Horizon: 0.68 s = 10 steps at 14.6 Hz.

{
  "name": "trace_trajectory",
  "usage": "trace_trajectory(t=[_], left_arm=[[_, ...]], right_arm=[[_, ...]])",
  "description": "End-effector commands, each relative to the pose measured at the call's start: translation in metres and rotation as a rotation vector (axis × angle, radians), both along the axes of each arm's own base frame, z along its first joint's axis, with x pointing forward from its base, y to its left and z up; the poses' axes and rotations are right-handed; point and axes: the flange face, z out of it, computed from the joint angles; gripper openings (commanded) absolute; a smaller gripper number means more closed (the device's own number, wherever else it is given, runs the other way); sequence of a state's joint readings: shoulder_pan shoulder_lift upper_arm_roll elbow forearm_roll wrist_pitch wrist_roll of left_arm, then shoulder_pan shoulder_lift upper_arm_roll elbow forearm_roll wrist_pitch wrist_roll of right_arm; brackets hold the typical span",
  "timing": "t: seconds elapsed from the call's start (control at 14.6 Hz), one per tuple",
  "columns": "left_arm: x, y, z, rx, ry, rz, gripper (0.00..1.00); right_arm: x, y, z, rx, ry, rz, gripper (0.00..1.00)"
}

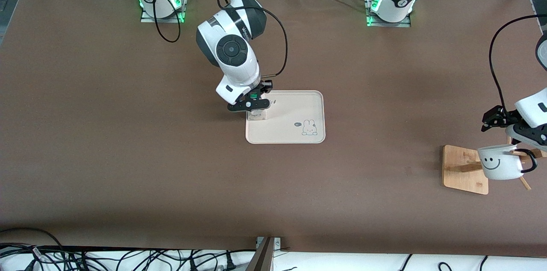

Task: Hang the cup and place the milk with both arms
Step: 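Hang the mug handle on a stand peg with the left gripper, then carry the milk carton away from the tray with the right gripper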

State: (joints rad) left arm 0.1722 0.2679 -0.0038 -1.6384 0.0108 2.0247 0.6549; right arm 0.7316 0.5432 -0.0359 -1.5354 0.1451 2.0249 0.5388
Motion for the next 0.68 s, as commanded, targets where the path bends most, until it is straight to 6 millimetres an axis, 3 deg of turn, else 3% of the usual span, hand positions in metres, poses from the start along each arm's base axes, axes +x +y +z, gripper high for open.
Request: trace_trajectory(t=[0.0, 0.14, 0.27, 0.41, 0.55, 0.62], left_arm=[[-0.024, -0.031, 0.058, -0.023, -0.011, -0.014, 1.00], [-0.048, -0.056, 0.095, -0.037, 0.014, 0.052, 1.00], [-0.071, -0.084, 0.123, -0.053, 0.050, 0.172, 1.00], [-0.086, -0.106, 0.135, -0.060, 0.079, 0.274, 1.00], [-0.093, -0.123, 0.135, -0.059, 0.100, 0.304, 1.00], [-0.099, -0.130, 0.134, -0.060, 0.105, 0.321, 1.00]], right_arm=[[-0.003, 0.001, 0.010, 0.003, -0.014, 0.008, 0.33], [-0.006, -0.001, 0.040, 0.020, -0.027, 0.003, 0.33], [-0.006, -0.019, 0.090, 0.029, -0.032, -0.015, 0.33], [0.005, -0.062, 0.140, 0.022, -0.053, -0.060, 0.33], [0.018, -0.107, 0.168, -0.001, -0.054, -0.127, 0.33], [0.028, -0.139, 0.178, -0.020, -0.044, -0.169, 0.34]])
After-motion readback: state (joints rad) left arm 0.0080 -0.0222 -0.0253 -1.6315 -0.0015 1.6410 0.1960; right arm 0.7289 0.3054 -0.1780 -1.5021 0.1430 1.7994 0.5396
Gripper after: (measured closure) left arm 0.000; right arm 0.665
